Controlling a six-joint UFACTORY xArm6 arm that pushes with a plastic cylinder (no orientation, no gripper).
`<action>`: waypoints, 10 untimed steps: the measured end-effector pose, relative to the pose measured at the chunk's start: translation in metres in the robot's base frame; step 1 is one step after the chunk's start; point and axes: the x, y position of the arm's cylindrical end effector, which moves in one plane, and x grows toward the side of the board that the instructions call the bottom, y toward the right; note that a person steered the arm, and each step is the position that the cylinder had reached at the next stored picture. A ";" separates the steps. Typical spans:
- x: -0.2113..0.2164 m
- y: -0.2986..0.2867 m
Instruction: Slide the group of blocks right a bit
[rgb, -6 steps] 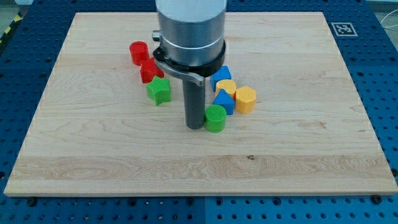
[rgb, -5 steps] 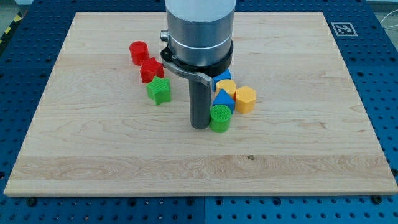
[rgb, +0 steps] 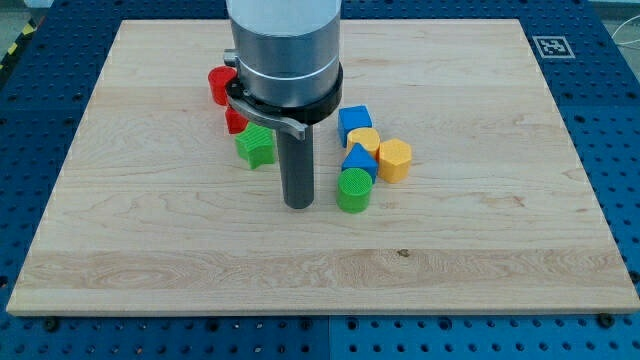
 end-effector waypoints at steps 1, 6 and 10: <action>-0.003 0.014; -0.065 0.024; -0.052 0.099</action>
